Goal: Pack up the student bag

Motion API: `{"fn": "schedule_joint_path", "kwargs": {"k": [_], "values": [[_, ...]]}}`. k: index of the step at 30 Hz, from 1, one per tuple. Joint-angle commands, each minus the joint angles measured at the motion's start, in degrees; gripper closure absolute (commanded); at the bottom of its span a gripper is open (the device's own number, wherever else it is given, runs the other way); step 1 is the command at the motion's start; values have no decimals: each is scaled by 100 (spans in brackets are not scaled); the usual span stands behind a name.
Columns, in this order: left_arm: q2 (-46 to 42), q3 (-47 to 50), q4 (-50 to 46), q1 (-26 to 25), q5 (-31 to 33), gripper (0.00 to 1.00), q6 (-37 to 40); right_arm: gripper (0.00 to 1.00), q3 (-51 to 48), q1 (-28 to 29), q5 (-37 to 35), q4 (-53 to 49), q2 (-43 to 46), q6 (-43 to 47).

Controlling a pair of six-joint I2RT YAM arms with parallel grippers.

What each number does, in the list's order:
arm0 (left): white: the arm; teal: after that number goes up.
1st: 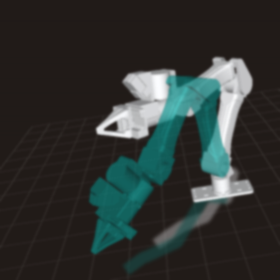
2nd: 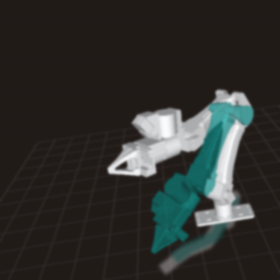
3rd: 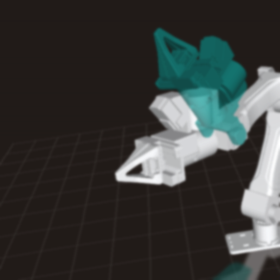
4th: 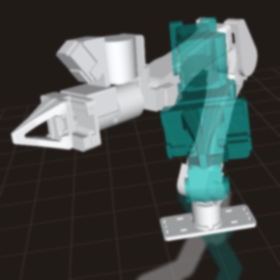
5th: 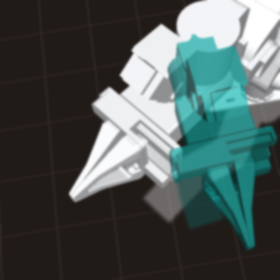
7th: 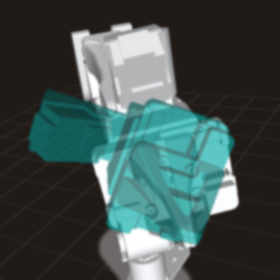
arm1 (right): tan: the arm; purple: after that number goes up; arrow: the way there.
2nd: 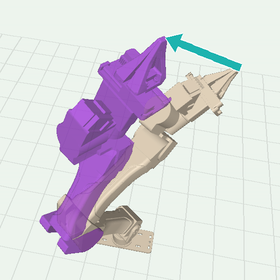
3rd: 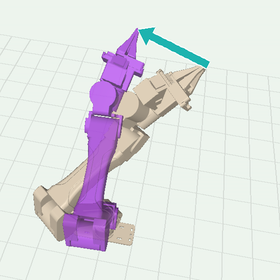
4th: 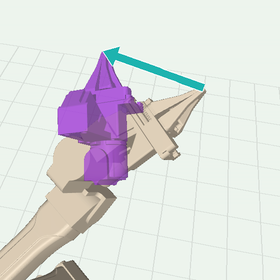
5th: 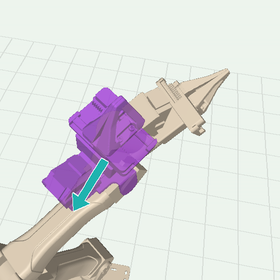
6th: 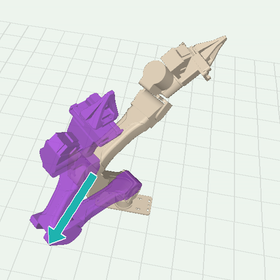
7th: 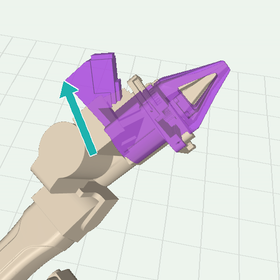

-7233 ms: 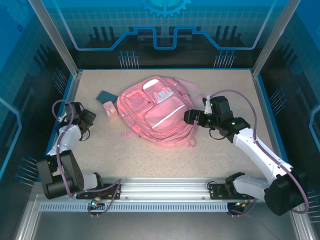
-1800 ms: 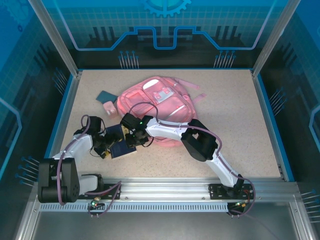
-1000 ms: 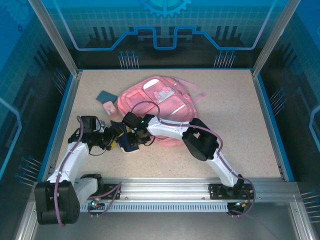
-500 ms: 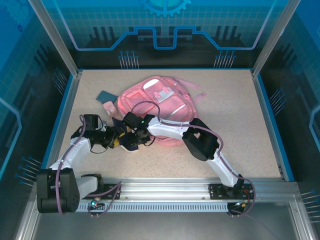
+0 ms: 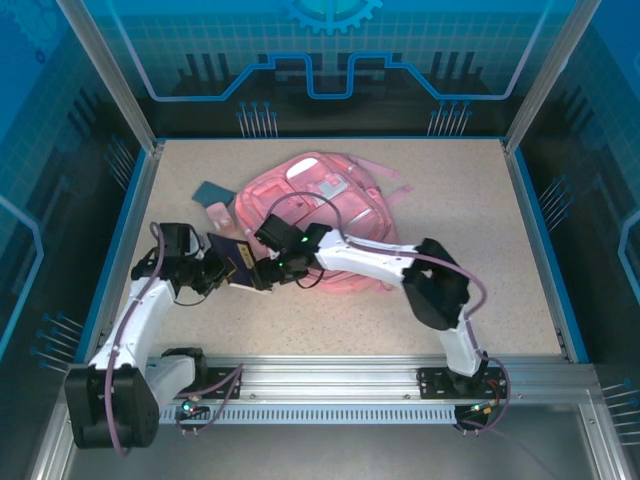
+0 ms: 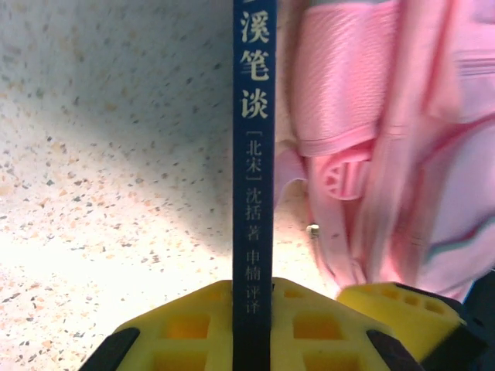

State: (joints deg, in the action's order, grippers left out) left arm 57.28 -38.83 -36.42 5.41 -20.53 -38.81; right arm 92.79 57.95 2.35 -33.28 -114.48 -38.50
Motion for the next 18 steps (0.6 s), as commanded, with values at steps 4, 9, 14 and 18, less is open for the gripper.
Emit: {"fn": "schedule_joint_path", "kwargs": {"k": [4,9,14,18], "values": [[-638,-647,-518,-59,-212,92,66,18,-607,-246,52,365,1405,232],[-936,-918,-32,-299,-495,92,-437,11,-1206,-561,5,546,2269,63],[-847,-1090,1124,-1077,-207,91,-1119,12,-2202,-993,524,1610,3161,-749],[-594,-1074,2210,-1673,285,91,-1642,12,-2886,-1190,717,2458,3670,-1480]]}}
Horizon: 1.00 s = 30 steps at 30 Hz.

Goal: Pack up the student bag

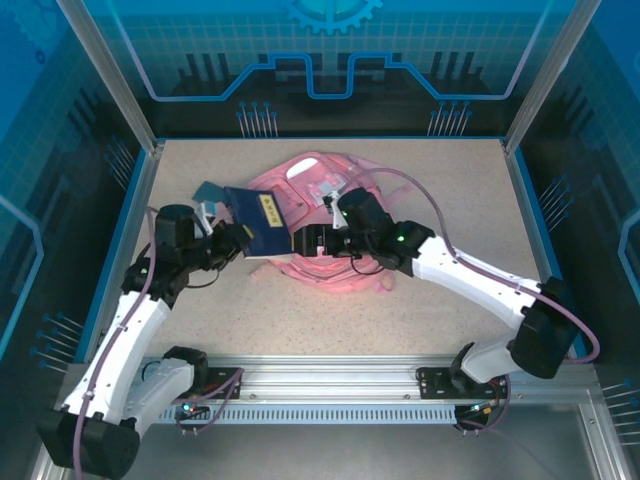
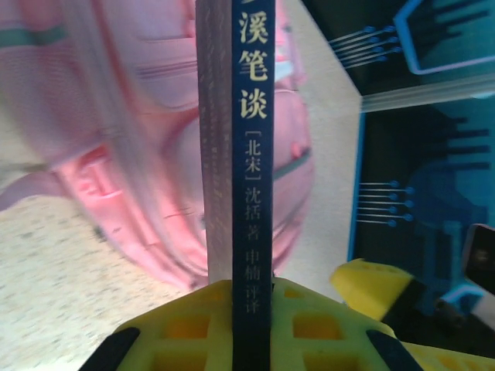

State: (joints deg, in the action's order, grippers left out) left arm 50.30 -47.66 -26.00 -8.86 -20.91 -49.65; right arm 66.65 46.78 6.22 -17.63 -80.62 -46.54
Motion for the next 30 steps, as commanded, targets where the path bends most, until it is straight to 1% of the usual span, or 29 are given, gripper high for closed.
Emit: {"fn": "schedule_joint_path", "kwargs": {"k": [1,4,6,8,11,13,18,22,25,28,30], "values": [[171,-166,1437,-335,434,91,-725,11,-396,-137,422,1053,379,-851],[366,-50,2205,-500,658,91,-1302,10,-792,-353,628,1642,606,-1512],[472,19,2609,-593,829,91,-1576,5,-1057,-510,686,2084,693,-2059],[548,42,2801,-650,1093,91,-1771,0,-1333,-631,686,2584,749,-2564],[608,210,3313,-734,1448,92,-2171,0,-1488,-768,785,3149,709,-3145],[638,338,3613,-833,1614,91,-2376,0,-1458,-819,908,3493,608,-3385],[700,527,3816,-1109,2002,92,-2611,0,-1418,-829,1053,4215,243,-4034],[725,729,4112,-1392,2526,93,-2799,0,-1328,-831,1271,4723,-180,-4499],[808,818,4324,-1571,2623,93,-2902,0,-1176,-829,1412,4898,-457,-4625],[864,863,4374,-1631,2609,92,-3014,0,-1141,-829,1439,5215,-680,-4829],[878,922,4442,-1679,2617,92,-3071,2,-1139,-850,1426,5375,-780,-4928]]}}
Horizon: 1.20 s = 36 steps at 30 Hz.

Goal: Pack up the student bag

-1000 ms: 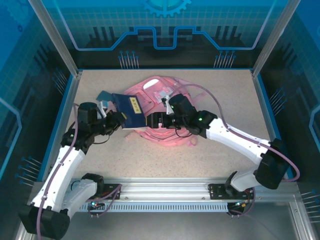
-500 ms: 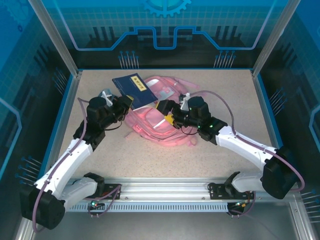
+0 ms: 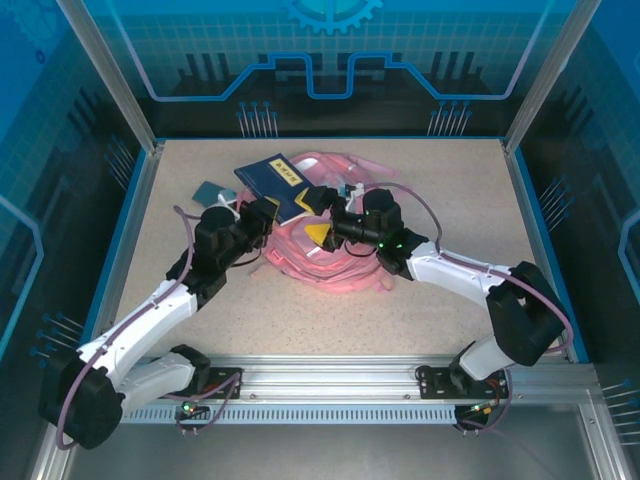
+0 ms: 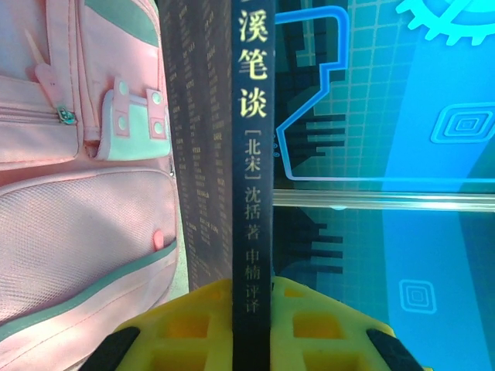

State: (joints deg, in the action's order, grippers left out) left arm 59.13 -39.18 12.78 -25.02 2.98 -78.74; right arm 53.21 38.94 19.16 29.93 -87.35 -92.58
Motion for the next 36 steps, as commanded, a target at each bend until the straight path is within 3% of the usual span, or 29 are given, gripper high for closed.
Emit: {"fn": "schedule_joint_path", "kwargs": {"k": [1,8,19,26,30,36], "values": [[-13,95,575,-94,237,92,-181,4,218,-78,126,665,-152,-346],[-56,156,373,-239,383,92,-256,25,260,-228,3,522,-118,-223],[329,17,580,-385,-274,93,-259,55,311,-282,53,639,-195,-48],[195,147,649,-429,-298,91,-254,74,191,-286,-121,317,-21,269],[-81,156,229,-439,-251,76,-96,90,341,-282,-198,-355,95,750],[-485,-183,-1232,-420,-113,23,904,92,466,-330,-683,-1804,680,2136]]}}
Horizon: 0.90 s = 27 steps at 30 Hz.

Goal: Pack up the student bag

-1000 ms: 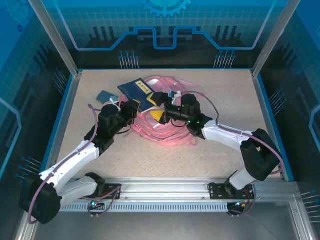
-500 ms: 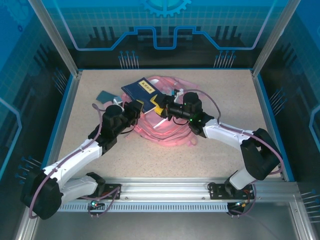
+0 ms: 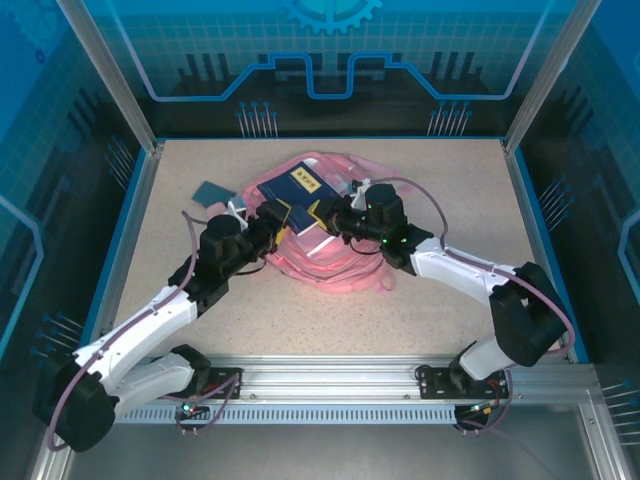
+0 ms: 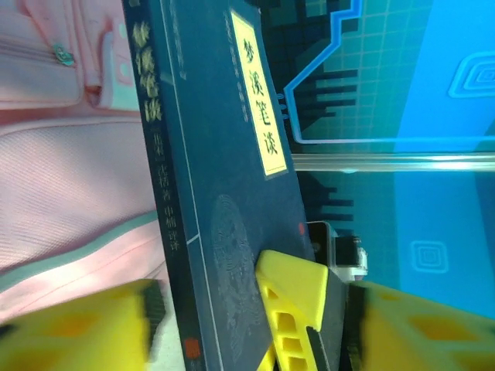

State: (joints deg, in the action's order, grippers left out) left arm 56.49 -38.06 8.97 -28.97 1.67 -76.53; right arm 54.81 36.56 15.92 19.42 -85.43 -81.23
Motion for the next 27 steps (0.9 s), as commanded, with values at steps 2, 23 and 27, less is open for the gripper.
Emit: {"fn": "schedule_joint_path", "kwargs": {"k": [2,23,27], "values": [[-291,-528,-1553,-22,117,12,1290,92,463,-154,-537,-1464,762,1763],[2478,-2949,-3579,-1436,748,1,5390,89,694,-3195,-300,-5386,2584,5172],[3488,-3931,-4510,-1863,1411,3,5997,88,497,-3420,-144,-5352,2643,5004]]}}
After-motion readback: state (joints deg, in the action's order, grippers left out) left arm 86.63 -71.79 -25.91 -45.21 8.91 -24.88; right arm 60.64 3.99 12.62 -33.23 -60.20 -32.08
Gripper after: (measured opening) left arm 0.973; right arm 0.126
